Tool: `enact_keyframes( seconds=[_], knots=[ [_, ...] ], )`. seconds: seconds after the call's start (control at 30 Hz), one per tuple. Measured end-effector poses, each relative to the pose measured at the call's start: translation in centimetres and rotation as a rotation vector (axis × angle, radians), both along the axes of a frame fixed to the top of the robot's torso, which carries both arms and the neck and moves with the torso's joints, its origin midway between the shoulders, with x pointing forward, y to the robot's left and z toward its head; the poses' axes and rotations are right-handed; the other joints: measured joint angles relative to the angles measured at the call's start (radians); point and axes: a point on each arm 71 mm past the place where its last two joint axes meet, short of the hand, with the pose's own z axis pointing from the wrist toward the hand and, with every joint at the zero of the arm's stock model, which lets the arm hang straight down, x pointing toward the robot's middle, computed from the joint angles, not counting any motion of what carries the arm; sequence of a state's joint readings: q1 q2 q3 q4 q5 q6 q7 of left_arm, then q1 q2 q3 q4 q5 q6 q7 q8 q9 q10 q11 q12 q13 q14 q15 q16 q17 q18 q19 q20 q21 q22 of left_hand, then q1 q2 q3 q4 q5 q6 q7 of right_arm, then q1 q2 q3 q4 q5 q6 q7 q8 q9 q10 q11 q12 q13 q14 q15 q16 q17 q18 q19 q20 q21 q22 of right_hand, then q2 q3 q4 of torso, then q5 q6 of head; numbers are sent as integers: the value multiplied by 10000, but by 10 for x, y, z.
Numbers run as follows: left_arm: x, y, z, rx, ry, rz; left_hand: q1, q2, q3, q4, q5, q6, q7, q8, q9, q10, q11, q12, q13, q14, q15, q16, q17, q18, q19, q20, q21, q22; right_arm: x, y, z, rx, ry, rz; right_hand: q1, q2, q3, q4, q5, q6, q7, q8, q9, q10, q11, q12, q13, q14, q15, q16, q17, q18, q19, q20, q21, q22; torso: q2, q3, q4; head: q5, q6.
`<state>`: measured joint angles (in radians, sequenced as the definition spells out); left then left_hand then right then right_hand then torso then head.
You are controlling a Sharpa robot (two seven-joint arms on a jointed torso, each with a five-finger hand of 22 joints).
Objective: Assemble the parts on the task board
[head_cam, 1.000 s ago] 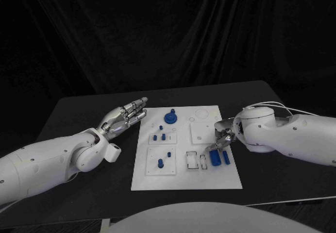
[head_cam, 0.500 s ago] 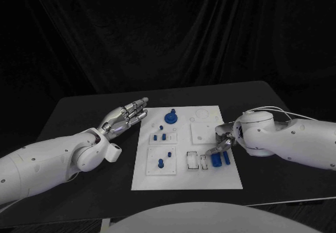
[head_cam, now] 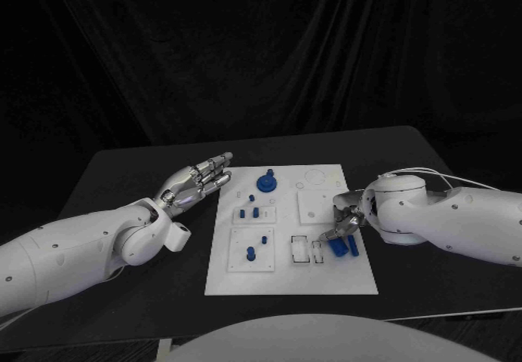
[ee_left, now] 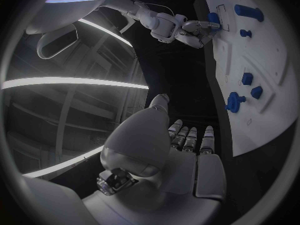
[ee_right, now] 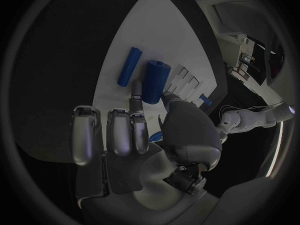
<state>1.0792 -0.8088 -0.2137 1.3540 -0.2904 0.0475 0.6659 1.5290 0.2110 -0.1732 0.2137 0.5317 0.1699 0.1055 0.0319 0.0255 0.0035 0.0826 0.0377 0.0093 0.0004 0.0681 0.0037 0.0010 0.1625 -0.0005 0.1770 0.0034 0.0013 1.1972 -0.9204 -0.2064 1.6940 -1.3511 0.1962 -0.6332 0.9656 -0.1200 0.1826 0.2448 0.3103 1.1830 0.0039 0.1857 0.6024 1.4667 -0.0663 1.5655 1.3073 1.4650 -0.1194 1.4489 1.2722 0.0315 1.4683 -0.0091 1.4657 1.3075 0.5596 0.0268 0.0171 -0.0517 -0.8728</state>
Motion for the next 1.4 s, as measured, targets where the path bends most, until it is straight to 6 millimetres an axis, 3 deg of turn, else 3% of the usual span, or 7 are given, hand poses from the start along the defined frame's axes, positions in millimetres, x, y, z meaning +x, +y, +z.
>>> enact_keyframes(
  seconds=[0.07,0.13,0.27,0.57,0.97,1.27,1.4],
  knots=[
    [0,0,0,4,11,-5,0,0,0,0,0,0,0,0,0,0,0,0,0,0,0,0,0,-1,0,0,0,0,0,0,0,73,4,-74,194,-63,135,-272,771,-42,-35,50,148,-18,-15,0,0,18,-22,-39,-86,0,0,0,-22,0,0,0,0,7,0],
    [0,0,0,10,23,-9,41,-41,0,0,0,0,0,0,0,0,0,0,0,0,0,0,1,-1,0,0,0,1,0,0,0,179,23,-169,314,-128,138,-276,1612,-94,-57,128,364,-35,-36,0,0,16,-63,-39,-141,0,-35,-35,-22,0,0,0,0,14,0],
    [0,0,-1,24,49,-17,40,-40,0,0,0,0,0,0,-1,0,0,0,0,0,0,0,3,-1,0,0,0,1,-1,-2,0,405,76,-391,365,-179,138,-278,2097,-114,-70,164,539,-20,-57,0,0,17,-93,-61,-189,0,-35,-35,-22,-1,0,0,0,22,0],
    [0,0,-1,50,100,-33,40,-40,0,0,47,-25,25,0,0,0,0,0,0,0,72,0,6,-1,-1,72,0,2,-9,-7,3,1284,323,-1140,388,-202,140,-280,2411,-240,-51,164,675,-19,-57,0,0,17,-92,-166,-378,0,-35,-35,-95,-1,-1,0,12,9,0],
    [-1,0,-2,65,156,-63,40,-40,0,0,47,-38,37,0,-1,1,-1,0,0,0,71,0,6,-1,-2,71,0,3,-20,-1,8,3104,915,-2664,292,-106,190,-236,2476,-534,-9,121,706,-12,-59,0,3,17,-89,-233,-569,0,-35,-35,-196,-2,-8,3,-5,44,0],
    [-1,0,-2,60,171,-74,40,-40,0,0,46,-38,37,0,0,0,-1,0,-1,0,71,0,-1,-1,-2,71,0,3,-21,3,10,3951,659,-3506,269,-30,215,-214,2455,-521,50,57,706,-11,-57,0,7,17,-88,-233,-596,-1,-35,-35,-226,6,-8,3,2,45,0],
    [-1,1,-2,63,177,-69,40,-40,0,0,46,-38,37,0,0,0,-1,0,0,0,71,0,-2,-1,-2,71,0,4,-23,6,7,4220,554,-3793,283,-16,219,-211,2179,-522,51,20,706,-10,-55,0,7,18,-87,-270,-619,-1,-35,-35,-226,6,-4,0,7,67,0]
  ],
)
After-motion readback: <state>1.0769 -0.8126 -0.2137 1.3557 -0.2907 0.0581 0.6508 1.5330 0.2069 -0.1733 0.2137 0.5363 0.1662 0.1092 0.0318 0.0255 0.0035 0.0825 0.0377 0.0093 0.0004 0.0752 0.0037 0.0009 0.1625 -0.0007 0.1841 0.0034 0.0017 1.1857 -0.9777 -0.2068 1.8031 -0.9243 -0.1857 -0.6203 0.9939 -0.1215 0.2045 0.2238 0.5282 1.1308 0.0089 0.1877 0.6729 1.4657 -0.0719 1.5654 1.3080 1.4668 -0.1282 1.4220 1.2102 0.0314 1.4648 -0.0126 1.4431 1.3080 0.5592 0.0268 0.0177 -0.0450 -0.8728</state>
